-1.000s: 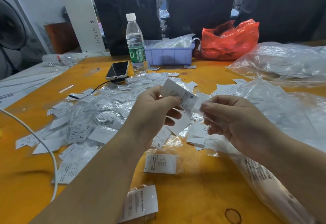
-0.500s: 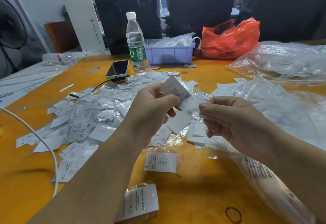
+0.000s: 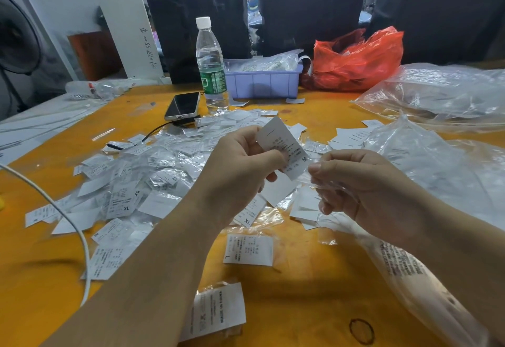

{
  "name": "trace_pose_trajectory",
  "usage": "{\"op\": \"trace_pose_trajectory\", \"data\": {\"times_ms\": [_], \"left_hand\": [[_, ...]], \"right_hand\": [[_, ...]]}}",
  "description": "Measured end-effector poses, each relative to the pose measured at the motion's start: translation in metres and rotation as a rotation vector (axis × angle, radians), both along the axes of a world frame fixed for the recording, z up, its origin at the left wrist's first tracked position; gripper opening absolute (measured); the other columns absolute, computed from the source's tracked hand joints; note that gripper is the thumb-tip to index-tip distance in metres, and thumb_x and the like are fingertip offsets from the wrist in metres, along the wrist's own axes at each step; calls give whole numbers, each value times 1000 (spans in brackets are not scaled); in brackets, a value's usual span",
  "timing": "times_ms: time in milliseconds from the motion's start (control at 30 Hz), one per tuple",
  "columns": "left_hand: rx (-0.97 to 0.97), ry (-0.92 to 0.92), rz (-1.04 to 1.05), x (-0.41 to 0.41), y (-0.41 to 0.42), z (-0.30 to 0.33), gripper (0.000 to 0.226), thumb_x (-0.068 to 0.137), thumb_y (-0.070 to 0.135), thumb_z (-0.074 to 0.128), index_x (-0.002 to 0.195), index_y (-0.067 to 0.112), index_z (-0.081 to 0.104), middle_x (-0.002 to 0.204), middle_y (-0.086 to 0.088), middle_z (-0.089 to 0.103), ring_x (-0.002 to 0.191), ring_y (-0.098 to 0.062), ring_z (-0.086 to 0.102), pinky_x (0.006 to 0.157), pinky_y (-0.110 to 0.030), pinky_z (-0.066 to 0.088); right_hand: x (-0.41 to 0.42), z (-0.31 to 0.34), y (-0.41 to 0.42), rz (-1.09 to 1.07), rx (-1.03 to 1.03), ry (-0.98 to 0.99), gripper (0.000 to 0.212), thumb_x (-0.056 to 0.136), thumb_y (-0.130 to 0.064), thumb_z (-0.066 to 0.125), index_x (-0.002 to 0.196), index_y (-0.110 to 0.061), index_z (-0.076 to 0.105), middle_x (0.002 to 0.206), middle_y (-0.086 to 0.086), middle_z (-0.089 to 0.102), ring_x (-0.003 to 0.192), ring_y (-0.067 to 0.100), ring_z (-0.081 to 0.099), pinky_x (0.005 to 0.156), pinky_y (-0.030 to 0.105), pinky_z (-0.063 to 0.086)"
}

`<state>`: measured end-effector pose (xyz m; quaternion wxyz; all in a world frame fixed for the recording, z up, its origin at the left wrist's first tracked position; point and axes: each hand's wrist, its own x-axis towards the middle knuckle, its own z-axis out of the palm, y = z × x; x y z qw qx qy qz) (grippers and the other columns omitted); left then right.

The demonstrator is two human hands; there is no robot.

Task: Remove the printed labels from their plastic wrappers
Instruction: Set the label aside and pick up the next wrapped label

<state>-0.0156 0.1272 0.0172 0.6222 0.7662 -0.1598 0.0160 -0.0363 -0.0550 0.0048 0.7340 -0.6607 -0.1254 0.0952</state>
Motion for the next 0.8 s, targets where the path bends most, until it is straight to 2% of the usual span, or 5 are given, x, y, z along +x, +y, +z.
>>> {"op": "trace_pose_trajectory", "data": {"times_ms": [233,367,567,700,800], "left_hand": [[-25,-19,-40,0,-1,-1,14,89,3,65,101,9,68,71,5,71,57,-4,57,51,-20,50],[-25,-21,-49,-1,-3,-4,13,88,5,68,98,14,70,76,3,72,59,-5,58,54,-21,52],[-26,40,-85,-1,-6,-6,12,89,14,68,101,15,69,76,3,70,64,-8,61,58,-25,55],[-120,19,10,0,-3,-4,10,97,24,58,100,17,63,72,8,69,64,-10,61,61,-28,57],[-117,-34,93,1,-2,-4,12,99,21,55,92,18,64,71,10,68,62,-8,59,59,-27,57]], "right_hand": [[2,-3,-1,4,-12,-5,8,69,-18,72,65,-13,66,67,14,48,53,16,41,55,30,41],[3,-5,-2,0,-32,-33,5,69,-18,72,64,-17,71,61,7,55,54,14,49,53,24,46],[2,-4,-2,-32,-56,-61,12,67,-14,81,73,-11,71,69,12,60,60,15,53,55,27,47],[1,-3,-1,-52,-60,-58,7,68,-22,71,70,-16,73,67,9,61,61,16,52,56,25,48],[2,-3,0,-57,-64,-55,5,67,-20,76,64,-18,73,72,13,62,59,17,50,55,26,48]]}}
